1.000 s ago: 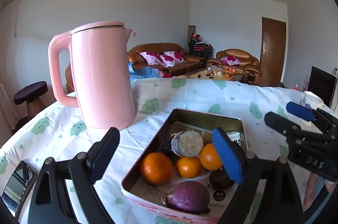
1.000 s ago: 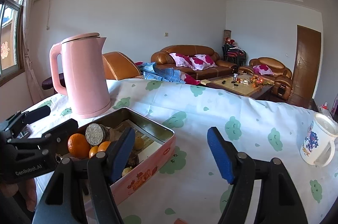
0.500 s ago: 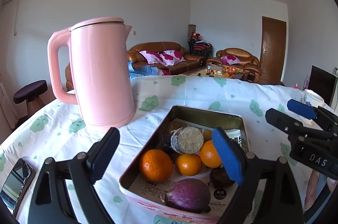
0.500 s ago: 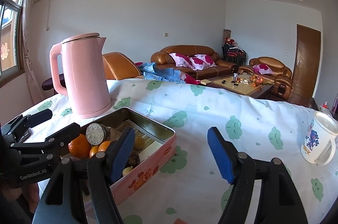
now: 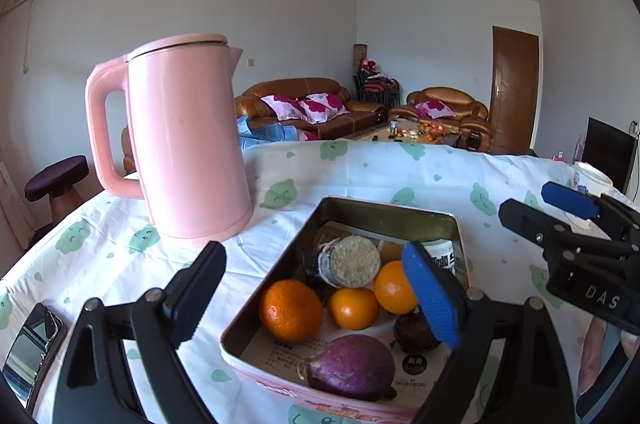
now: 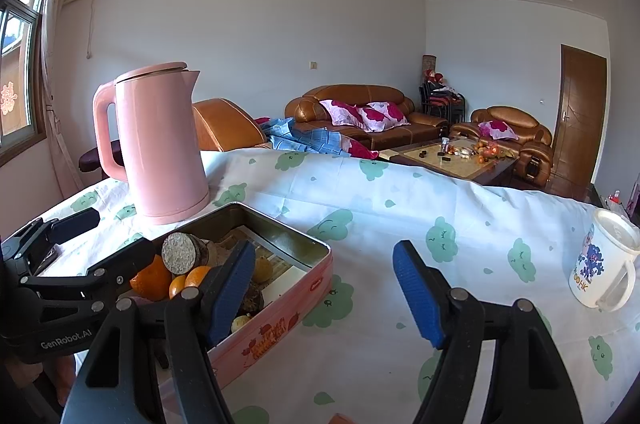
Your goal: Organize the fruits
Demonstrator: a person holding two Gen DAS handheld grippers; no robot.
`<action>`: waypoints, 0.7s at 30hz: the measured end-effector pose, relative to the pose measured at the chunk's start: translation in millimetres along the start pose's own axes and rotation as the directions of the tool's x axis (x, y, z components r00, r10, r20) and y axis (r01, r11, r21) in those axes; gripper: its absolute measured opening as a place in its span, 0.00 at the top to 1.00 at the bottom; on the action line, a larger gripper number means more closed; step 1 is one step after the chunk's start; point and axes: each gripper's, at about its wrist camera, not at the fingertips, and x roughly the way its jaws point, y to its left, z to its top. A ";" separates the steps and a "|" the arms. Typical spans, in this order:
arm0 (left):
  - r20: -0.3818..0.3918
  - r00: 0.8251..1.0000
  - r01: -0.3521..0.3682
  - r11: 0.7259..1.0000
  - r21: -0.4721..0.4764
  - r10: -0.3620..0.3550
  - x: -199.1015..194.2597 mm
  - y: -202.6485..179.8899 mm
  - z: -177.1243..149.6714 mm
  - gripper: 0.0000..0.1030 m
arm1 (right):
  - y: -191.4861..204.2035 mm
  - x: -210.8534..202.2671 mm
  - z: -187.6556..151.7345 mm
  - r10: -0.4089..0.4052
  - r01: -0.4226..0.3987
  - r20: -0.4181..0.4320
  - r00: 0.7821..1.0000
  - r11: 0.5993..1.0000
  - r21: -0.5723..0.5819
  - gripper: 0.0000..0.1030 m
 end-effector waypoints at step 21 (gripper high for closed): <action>0.012 1.000 0.000 1.000 0.014 0.000 -3.4 -0.2 1.1 0.06 | -1.3 0.4 -2.5 -0.006 0.006 0.000 1.000 1.000 0.000 0.29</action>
